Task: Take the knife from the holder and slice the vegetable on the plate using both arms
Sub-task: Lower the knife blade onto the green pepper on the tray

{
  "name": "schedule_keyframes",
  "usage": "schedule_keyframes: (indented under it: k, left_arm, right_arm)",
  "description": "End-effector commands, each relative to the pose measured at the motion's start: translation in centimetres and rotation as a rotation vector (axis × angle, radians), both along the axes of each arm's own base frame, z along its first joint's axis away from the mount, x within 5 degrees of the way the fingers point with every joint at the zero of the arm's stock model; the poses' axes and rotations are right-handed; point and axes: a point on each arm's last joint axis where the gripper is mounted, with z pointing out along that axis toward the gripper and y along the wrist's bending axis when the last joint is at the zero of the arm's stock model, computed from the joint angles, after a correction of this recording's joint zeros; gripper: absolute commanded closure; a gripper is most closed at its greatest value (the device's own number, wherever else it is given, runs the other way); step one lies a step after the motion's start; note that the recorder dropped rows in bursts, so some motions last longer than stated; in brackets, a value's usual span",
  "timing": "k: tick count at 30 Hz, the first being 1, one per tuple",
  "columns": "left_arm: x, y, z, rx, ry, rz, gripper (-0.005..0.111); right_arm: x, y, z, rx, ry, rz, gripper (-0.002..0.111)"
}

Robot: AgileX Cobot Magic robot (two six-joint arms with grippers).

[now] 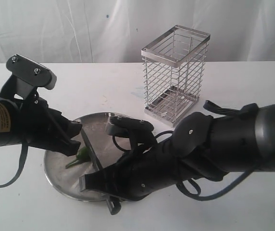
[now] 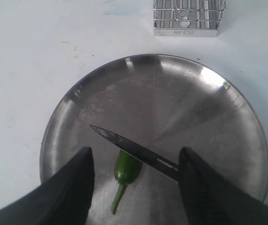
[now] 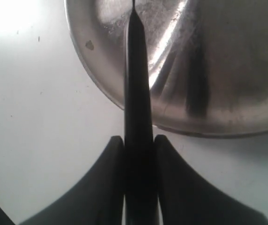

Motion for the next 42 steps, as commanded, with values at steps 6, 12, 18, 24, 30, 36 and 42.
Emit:
schedule_keyframes:
  k: [6, 12, 18, 24, 30, 36, 42]
  left_arm:
    - [0.2, -0.1, -0.1, -0.007, -0.002, 0.002, 0.049]
    - [0.2, -0.1, -0.1, -0.009, -0.004, 0.001, 0.049]
    - [0.2, -0.1, -0.1, -0.009, -0.004, 0.001, 0.049]
    - [0.5, -0.2, -0.7, -0.011, 0.019, 0.009, 0.049]
    - [0.6, -0.3, -0.9, -0.009, 0.025, 0.008, 0.049]
    - [0.6, -0.3, -0.8, -0.013, 0.020, 0.006, 0.049]
    - [0.6, -0.3, -0.9, -0.009, 0.025, 0.008, 0.049]
  right_arm:
    - [1.0, 0.8, -1.3, -0.029, -0.011, -0.022, 0.108]
    - [1.1, 0.8, -1.3, -0.030, -0.019, -0.028, 0.108]
    - [1.1, 0.8, -1.3, -0.031, -0.021, -0.031, 0.108]
    - [1.0, 1.0, -2.3, -0.049, 0.016, -0.014, 0.108]
    - [1.0, 1.0, -3.2, -0.069, 0.034, -0.015, 0.108]
    - [1.1, 1.0, -2.9, -0.063, 0.022, -0.014, 0.108]
    - [1.2, 0.9, -0.7, -0.094, -0.117, 0.137, 0.108]
